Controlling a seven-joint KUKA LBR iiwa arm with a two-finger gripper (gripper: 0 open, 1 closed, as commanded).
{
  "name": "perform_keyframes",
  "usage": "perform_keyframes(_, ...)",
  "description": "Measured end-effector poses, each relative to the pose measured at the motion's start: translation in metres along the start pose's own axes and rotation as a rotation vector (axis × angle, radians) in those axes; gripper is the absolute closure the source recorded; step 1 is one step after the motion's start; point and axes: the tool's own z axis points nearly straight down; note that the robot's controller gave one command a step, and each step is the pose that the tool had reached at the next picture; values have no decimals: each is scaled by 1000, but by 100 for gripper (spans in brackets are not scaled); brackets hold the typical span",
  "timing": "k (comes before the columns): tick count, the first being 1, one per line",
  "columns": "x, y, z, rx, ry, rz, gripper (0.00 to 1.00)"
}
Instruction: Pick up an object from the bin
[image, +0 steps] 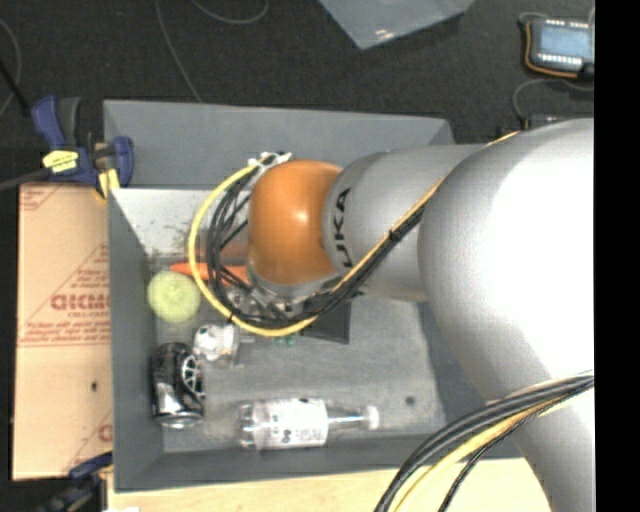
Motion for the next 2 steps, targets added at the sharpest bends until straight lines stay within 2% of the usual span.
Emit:
perform_keyframes(1, -1, 1, -54, 1, 5, -4, 100)
perform_keyframes(2, -14, 10, -44, -5, -19, 0, 100)
